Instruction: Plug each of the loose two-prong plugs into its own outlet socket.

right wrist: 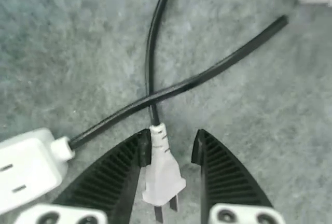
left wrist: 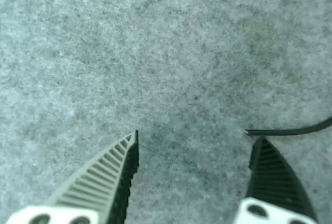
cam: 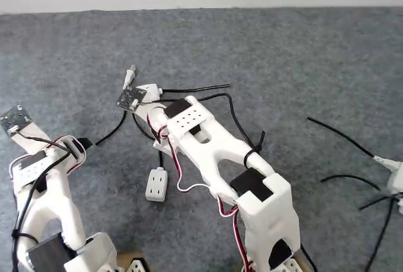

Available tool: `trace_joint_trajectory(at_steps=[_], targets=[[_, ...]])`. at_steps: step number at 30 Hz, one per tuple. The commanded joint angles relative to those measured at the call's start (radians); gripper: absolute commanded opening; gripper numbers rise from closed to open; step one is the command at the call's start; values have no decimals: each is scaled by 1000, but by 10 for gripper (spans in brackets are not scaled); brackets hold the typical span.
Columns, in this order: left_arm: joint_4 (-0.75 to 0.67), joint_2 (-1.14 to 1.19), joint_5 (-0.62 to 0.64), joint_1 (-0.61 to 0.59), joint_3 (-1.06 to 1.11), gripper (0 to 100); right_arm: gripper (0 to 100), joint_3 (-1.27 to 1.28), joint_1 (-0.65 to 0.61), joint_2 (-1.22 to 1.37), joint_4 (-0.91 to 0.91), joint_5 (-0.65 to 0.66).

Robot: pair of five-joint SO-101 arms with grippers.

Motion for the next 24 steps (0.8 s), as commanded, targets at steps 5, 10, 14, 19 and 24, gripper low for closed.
trace_joint_trajectory(at_steps=[5,10,14,19,24], targets=[[-11,0,9,-2,-44,324,87,-170,1,67,97,11],[-11,0,9,-2,-44,324,42,-227,-1,108,176,35],[-11,0,9,-2,-44,324,51,-229,-1,131,191,54],[-11,0,9,-2,-44,324,51,-233,-1,137,208,60],[-11,0,9,-2,-44,324,51,-233,-19,139,254,114]])
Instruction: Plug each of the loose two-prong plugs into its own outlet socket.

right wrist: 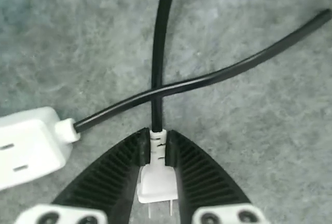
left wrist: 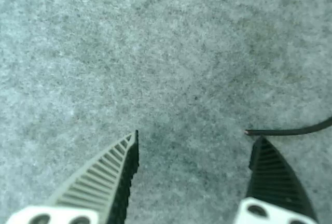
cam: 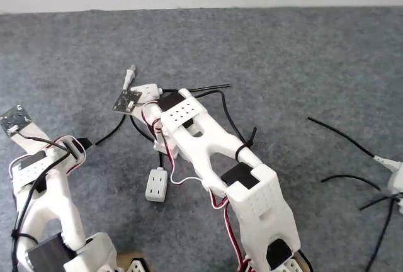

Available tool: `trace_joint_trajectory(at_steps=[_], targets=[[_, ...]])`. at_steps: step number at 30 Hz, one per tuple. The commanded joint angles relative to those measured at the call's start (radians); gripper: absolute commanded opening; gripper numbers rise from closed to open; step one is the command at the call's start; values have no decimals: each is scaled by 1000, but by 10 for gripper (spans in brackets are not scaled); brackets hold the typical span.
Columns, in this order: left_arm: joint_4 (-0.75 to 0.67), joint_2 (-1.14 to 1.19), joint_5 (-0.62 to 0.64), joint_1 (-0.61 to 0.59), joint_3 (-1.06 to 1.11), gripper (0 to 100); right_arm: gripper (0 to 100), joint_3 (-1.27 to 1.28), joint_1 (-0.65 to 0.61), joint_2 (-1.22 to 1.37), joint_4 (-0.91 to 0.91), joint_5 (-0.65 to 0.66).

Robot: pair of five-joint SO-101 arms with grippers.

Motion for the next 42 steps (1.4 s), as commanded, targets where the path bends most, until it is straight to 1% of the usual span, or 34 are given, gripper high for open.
trace_joint_trajectory(at_steps=[1,6,7,10,12,21,24,29,35,42], targets=[[-11,0,9,-2,-44,324,51,-38,-13,-2,33,25],[-11,0,9,-2,-44,324,52,-34,-13,-1,61,29],[-11,0,9,-2,-44,324,55,-34,-13,-1,73,46],[-11,0,9,-2,-44,324,110,-34,-13,-1,102,77],[-11,0,9,-2,-44,324,137,-34,-12,-1,99,72],[-11,0,9,-2,-44,324,55,-34,-7,1,93,72],[-11,0,9,-2,-44,324,11,-34,-5,1,93,72],[-11,0,9,-2,-44,324,9,-32,-5,1,93,71],[-11,0,9,-2,-44,324,9,-38,-8,-16,102,-58],[-11,0,9,-2,-44,324,9,-8,8,-171,102,-279]])
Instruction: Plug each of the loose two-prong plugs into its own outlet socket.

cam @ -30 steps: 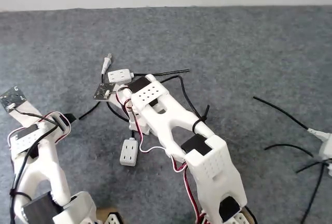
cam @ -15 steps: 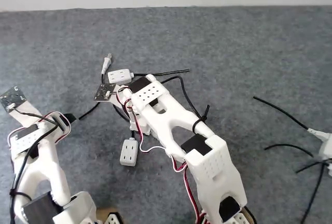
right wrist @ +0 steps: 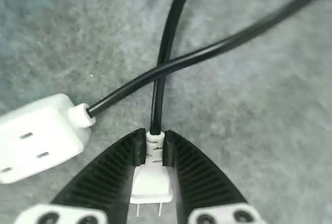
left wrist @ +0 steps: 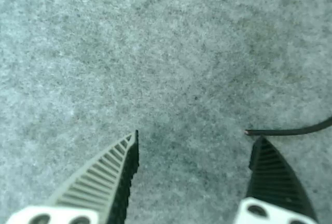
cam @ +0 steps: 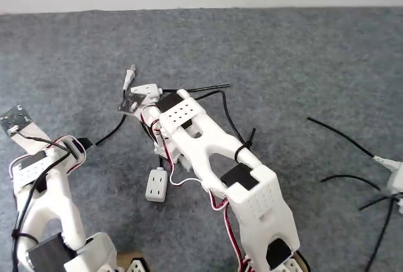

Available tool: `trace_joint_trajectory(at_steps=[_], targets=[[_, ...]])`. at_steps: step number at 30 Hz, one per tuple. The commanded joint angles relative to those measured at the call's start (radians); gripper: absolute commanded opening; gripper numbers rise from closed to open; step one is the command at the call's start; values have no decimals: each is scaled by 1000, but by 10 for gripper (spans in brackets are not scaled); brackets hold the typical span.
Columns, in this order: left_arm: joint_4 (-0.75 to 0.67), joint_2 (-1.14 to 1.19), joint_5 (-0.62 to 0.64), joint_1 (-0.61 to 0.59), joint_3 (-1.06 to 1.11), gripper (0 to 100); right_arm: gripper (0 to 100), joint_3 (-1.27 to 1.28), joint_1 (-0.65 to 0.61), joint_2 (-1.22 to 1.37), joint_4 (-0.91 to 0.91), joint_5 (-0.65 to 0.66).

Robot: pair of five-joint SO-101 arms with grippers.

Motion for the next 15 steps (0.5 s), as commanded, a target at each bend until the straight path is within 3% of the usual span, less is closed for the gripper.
trace_joint_trajectory(at_steps=[1,7,15], targets=[[-11,0,9,-2,-44,324,9,14,18,-148,1,-117],[-11,0,9,0,-44,324,9,133,56,-314,-16,-203],[-11,0,9,0,-44,324,9,330,257,-512,-260,-207]])
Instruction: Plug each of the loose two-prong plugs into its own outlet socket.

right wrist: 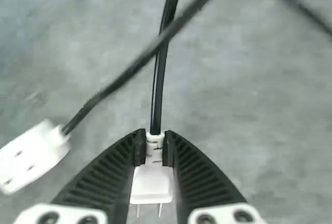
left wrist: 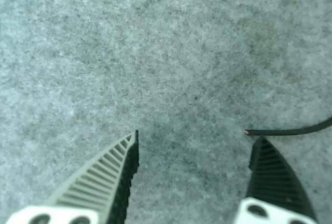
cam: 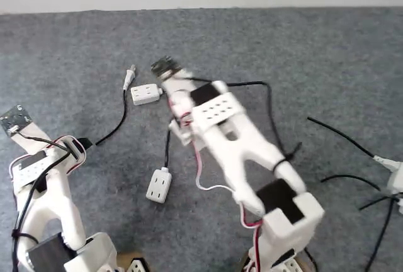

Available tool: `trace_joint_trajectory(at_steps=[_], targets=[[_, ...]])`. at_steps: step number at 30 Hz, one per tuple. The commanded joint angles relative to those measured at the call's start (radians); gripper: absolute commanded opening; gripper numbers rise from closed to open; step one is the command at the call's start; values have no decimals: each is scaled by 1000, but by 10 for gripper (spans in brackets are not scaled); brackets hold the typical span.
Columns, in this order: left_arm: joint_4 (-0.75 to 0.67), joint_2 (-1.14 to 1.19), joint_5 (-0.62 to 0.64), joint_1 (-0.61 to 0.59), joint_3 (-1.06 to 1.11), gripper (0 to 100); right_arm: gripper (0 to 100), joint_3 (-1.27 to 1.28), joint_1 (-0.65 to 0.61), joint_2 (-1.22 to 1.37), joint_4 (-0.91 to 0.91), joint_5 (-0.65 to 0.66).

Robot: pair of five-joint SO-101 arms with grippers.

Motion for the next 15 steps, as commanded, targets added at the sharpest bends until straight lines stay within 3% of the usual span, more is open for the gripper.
trace_joint_trajectory(at_steps=[1,13,15], targets=[[-11,0,9,0,-44,324,9,29,107,-133,-90,-15],[40,-2,2,55,-47,324,9,261,226,-423,-220,-244],[61,-11,-51,91,-41,324,9,308,245,-475,-245,-269]])
